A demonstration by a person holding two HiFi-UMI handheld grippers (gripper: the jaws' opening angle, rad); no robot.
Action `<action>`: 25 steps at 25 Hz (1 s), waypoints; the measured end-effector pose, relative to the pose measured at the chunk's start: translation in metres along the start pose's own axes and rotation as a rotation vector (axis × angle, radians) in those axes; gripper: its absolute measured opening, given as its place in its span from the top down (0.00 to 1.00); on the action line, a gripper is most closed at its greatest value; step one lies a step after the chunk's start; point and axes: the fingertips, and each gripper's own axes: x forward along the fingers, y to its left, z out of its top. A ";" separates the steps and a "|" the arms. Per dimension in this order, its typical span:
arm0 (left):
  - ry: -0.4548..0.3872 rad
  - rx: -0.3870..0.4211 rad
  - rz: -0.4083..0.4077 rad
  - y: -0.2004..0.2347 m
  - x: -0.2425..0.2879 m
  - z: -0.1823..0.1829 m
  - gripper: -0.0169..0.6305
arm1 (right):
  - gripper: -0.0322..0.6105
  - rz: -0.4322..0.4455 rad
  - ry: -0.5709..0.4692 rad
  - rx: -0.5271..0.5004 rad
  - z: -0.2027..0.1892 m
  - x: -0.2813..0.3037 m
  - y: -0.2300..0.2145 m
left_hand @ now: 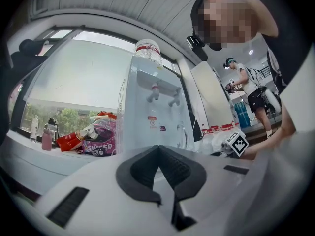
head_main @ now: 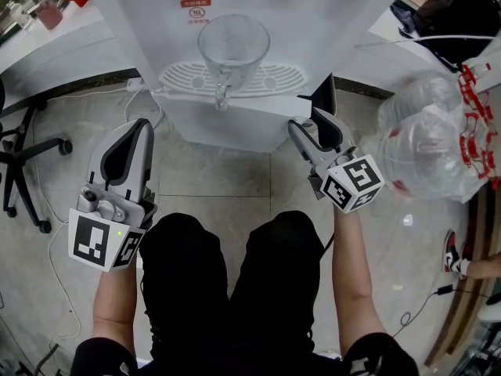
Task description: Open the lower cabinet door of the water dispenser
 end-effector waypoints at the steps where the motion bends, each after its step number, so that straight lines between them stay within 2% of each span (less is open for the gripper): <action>1: 0.002 0.004 0.000 0.000 -0.002 0.001 0.96 | 0.62 0.001 0.000 -0.001 0.000 -0.002 0.001; 8: 0.012 0.017 0.010 0.002 -0.010 0.003 0.96 | 0.63 0.005 -0.027 0.021 -0.003 -0.011 0.013; 13: 0.013 0.010 0.009 0.001 -0.011 0.001 0.96 | 0.66 0.023 -0.017 0.002 -0.004 -0.019 0.023; 19: 0.015 0.001 0.009 0.000 -0.010 -0.005 0.96 | 0.71 0.087 -0.018 -0.034 -0.008 -0.032 0.040; 22: 0.011 0.002 0.010 0.000 -0.011 -0.004 0.96 | 0.77 0.086 -0.015 -0.069 -0.008 -0.047 0.039; 25: 0.009 0.005 0.012 0.001 -0.011 -0.003 0.96 | 0.94 0.009 -0.020 -0.066 -0.009 -0.062 0.020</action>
